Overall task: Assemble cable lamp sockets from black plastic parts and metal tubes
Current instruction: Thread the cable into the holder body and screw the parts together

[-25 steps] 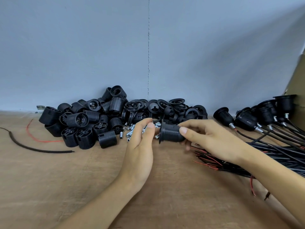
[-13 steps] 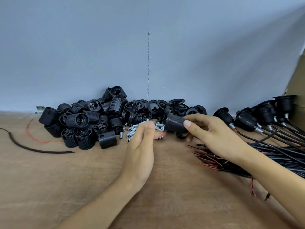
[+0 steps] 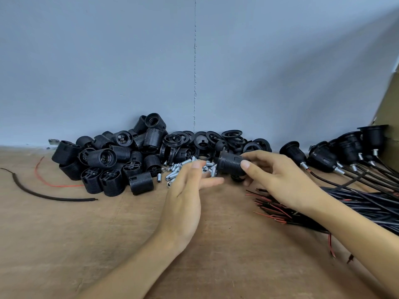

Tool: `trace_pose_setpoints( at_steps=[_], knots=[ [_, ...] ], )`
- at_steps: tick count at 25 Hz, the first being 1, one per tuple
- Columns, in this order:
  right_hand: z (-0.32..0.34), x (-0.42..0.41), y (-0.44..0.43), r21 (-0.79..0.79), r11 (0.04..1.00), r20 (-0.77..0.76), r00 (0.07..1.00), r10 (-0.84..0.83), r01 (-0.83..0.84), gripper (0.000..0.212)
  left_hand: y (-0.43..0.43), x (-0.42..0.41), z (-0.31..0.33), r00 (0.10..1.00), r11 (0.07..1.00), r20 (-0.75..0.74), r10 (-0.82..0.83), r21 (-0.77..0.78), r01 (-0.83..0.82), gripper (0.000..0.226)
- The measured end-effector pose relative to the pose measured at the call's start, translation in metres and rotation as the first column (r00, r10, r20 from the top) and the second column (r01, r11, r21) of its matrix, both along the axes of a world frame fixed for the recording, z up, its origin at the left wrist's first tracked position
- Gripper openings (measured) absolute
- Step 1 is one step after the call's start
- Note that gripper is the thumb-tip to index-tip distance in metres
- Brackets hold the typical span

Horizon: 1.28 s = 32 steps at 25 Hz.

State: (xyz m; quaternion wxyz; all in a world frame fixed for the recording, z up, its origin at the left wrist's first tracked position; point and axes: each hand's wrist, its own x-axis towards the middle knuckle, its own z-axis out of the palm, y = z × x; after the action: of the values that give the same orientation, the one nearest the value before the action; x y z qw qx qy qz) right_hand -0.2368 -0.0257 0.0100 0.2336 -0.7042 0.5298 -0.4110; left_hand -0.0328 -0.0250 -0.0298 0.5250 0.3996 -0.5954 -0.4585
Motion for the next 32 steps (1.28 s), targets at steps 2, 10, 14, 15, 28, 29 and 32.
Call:
trace_pose_setpoints(
  at_steps=[2, 10, 14, 15, 28, 29, 32],
  knots=[
    [0.002, -0.001, 0.002, 0.061, 0.993, 0.04, 0.994, 0.1, -0.102, 0.018, -0.001, -0.001, -0.002, 1.0, 1.0, -0.012, 0.018, 0.012, -0.018, 0.036],
    [0.007, -0.003, 0.005, 0.178, 0.947, -0.027, 0.961, 0.276, -0.267, 0.022, 0.0, -0.001, 0.002, 0.998, 1.0, -0.065, -0.008, -0.023, 0.007, 0.033],
    [-0.002, 0.001, 0.001, 0.053, 0.997, -0.245, 0.967, 0.068, -0.057, 0.019, 0.003, -0.001, 0.002, 0.998, 0.994, -0.056, -0.029, -0.106, 0.023, 0.054],
    [-0.002, 0.0, 0.0, -0.018, 1.0, -0.25, 0.968, -0.011, 0.007, 0.022, 0.004, -0.002, 0.002, 0.998, 0.993, -0.055, -0.014, -0.12, 0.007, 0.055],
    [0.033, 0.01, 0.003, -0.657, 0.74, -0.396, 0.769, -0.501, 0.143, 0.036, 0.0, -0.009, -0.004, 0.994, 0.999, 0.112, -0.001, -0.054, 0.007, 0.054],
    [0.041, 0.014, 0.001, -0.688, 0.716, -0.425, 0.733, -0.53, 0.119, 0.036, 0.0, -0.009, -0.004, 0.994, 0.999, 0.109, -0.002, -0.051, 0.008, 0.055],
    [0.07, 0.022, -0.007, -0.688, 0.717, -0.549, 0.566, -0.616, 0.113, 0.036, -0.001, -0.007, -0.007, 0.993, 0.999, 0.117, -0.008, -0.05, 0.014, 0.056]
  ],
)
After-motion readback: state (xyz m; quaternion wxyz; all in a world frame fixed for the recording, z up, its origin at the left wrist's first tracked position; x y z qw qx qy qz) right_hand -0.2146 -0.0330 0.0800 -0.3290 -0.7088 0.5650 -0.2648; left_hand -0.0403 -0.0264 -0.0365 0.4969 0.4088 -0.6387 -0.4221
